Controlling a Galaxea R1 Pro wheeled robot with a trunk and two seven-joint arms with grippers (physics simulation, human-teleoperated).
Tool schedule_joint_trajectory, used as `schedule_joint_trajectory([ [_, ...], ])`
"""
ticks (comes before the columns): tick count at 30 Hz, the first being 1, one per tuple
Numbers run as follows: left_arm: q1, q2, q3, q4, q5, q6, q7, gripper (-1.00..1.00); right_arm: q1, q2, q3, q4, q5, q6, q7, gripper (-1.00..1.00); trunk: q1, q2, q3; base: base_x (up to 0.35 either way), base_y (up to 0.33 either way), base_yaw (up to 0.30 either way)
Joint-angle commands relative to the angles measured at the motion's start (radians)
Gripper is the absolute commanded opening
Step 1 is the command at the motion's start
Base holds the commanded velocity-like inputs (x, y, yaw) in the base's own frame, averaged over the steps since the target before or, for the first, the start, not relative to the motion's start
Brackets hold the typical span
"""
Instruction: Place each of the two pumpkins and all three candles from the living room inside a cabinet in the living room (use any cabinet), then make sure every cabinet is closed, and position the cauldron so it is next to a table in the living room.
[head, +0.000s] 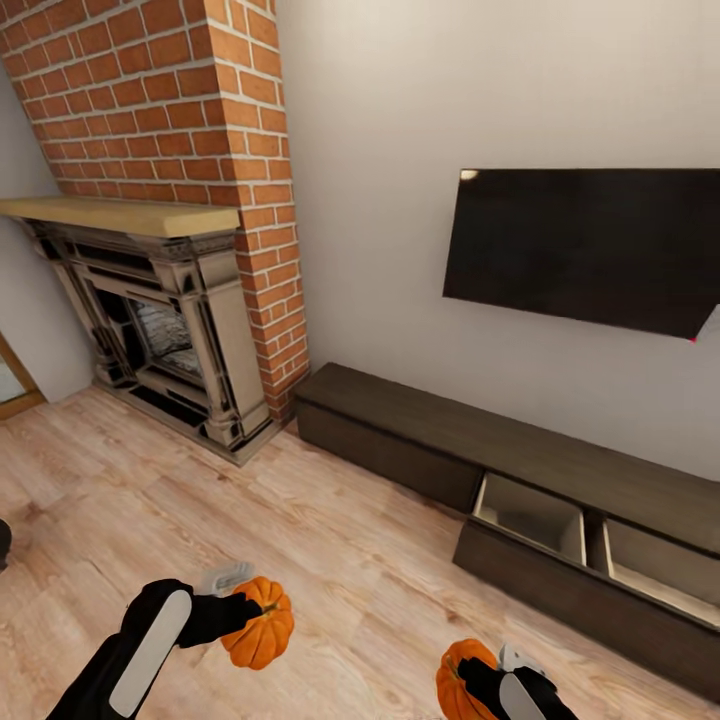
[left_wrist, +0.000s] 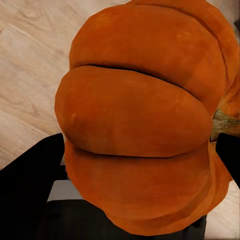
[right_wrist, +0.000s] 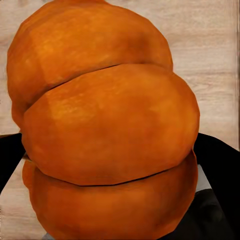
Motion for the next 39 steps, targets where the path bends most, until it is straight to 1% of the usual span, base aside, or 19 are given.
schedule_joint_trajectory([
  [1,-0.001,0.001,0.000,-0.002,0.010,0.002,0.013,-1.00,-0.001,-0.001,0.007,-0.002,-0.007,0.002,-0.011,-1.00,0.000,-0.002,-0.003,-0.060,-0.045,-0.246],
  [6,-0.001,0.003,0.000,-0.045,0.011,0.000,0.012,-1.00,-0.001,-0.001,0.007,-0.002,-0.007,0.000,-0.011,-1.00,0.000,-0.002,-0.007,-0.015,-0.011,-0.246],
  [17,-0.001,0.008,-0.001,-0.054,0.019,-0.004,0.005,-1.00,-0.001,-0.002,0.007,-0.002,-0.008,0.001,-0.011,-1.00,0.000,-0.002,-0.018,-0.001,-0.021,-0.247],
  [35,-0.001,0.010,-0.002,-0.058,0.020,-0.006,0.005,-1.00,-0.001,-0.003,0.004,-0.001,-0.009,0.001,-0.011,-1.00,0.000,-0.002,-0.036,0.000,-0.226,-0.246],
  [39,-0.001,0.009,-0.008,-0.058,0.014,-0.006,0.005,-1.00,-0.001,-0.003,0.004,0.022,-0.009,0.000,-0.011,-1.00,0.000,-0.002,-0.040,0.000,-0.297,-0.246],
])
